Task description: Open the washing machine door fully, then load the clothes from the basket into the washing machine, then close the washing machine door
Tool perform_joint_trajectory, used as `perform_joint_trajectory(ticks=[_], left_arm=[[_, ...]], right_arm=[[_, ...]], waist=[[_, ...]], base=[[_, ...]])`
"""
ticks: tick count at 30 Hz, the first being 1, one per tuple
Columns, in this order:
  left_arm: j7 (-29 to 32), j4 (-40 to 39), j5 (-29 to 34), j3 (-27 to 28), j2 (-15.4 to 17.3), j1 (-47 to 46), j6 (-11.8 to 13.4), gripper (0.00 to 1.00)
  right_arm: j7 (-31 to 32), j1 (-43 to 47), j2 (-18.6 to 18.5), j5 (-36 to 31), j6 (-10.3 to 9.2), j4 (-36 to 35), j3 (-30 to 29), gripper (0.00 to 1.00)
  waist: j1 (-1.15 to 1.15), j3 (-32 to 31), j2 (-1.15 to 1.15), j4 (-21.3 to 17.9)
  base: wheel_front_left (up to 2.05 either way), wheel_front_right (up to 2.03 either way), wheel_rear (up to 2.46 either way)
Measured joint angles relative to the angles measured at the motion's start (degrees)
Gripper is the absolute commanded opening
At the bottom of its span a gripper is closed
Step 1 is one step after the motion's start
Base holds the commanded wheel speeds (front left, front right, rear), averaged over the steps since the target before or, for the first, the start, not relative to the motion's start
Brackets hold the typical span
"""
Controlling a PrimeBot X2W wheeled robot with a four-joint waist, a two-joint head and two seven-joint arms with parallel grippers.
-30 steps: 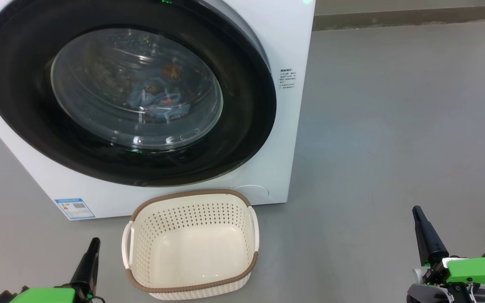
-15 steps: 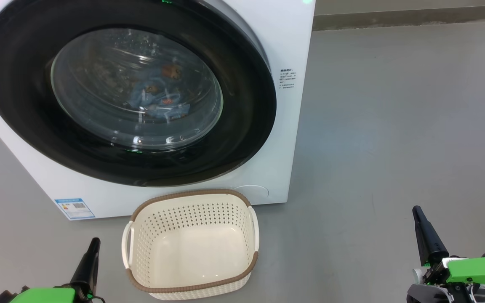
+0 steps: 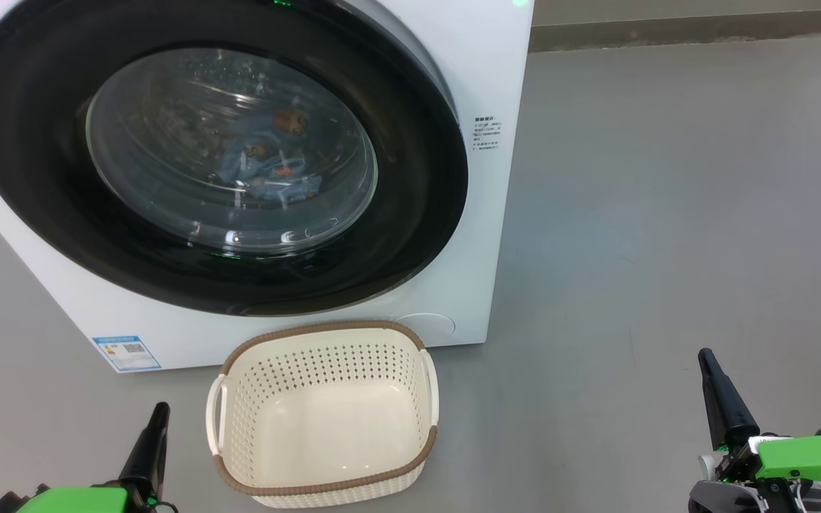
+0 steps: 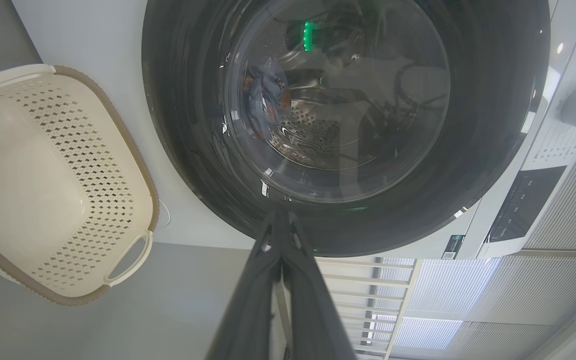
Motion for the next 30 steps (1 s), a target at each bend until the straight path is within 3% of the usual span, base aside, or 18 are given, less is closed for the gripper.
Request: perform_joint_trajectory(ticks=[30], left_arm=[[0.0,0.0,0.0,0.0,0.0,0.0,0.0,0.00]], right_arm=[[0.0,0.0,0.0,0.0,0.00,0.0,0.0,0.00]], waist=[[0.00,0.0,0.00,0.0]], base=[[0.00,0.00,0.00]])
